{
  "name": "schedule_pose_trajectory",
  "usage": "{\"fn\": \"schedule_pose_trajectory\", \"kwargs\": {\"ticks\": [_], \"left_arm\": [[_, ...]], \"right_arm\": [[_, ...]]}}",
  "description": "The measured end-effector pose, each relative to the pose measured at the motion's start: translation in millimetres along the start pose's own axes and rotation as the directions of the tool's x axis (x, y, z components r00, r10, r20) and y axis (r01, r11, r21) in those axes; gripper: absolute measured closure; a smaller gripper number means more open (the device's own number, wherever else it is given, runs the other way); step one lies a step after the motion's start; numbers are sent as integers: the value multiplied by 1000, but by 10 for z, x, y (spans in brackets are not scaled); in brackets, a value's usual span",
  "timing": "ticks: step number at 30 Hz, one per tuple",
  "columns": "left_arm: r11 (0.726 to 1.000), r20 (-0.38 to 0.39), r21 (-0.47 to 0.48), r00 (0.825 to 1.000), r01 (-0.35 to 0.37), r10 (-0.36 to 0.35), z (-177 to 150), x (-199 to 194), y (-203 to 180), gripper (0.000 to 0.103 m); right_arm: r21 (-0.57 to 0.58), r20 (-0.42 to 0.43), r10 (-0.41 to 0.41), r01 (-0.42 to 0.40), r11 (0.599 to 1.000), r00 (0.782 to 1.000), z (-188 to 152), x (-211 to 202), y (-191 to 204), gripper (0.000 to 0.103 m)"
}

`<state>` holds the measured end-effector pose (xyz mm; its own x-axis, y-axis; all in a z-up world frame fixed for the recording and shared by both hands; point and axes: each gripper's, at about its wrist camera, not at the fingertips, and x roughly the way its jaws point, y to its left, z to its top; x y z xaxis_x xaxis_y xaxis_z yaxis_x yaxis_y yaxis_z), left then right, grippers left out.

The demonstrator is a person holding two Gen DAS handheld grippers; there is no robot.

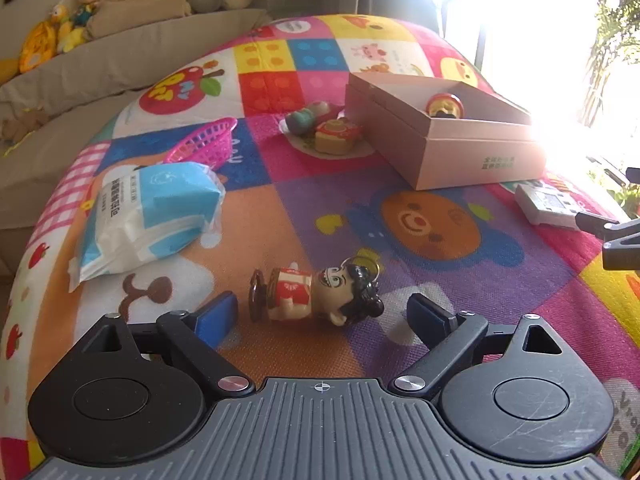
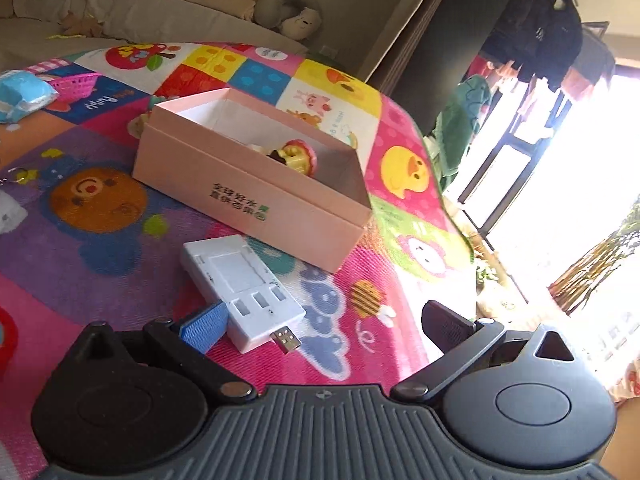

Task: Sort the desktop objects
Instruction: 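Carry the figurine and white block over the pink box and open both tools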

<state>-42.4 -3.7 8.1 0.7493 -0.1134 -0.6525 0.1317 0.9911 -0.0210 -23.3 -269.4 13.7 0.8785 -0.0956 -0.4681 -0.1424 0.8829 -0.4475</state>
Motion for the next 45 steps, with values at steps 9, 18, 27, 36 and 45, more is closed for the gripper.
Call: {"fn": "schedule_pose_trajectory", "kwargs": {"ticks": [9, 18, 27, 36, 45], "left_arm": [[1000, 8, -8, 1000, 10, -10, -16, -2, 13, 6], [1000, 16, -22, 1000, 16, -16, -25, -14, 29, 6], [999, 9, -33, 999, -34, 35, 43, 15, 6, 22], [999, 110, 40, 994, 11, -15, 386, -226, -142, 33], [983, 342, 149, 927, 110, -156, 1580, -196, -656, 33]], "right_arm": [[465, -142, 313, -216, 859, 939, 138, 357, -129, 0], [412, -139, 264, -187, 892, 955, 297, 608, 123, 16], [340, -103, 365, -312, 887, 925, 265, 388, 142, 26], [249, 22, 338, -332, 910, 941, 309, -223, -264, 26], [244, 336, 76, -165, 955, 939, 1174, -494, -955, 26]]}}
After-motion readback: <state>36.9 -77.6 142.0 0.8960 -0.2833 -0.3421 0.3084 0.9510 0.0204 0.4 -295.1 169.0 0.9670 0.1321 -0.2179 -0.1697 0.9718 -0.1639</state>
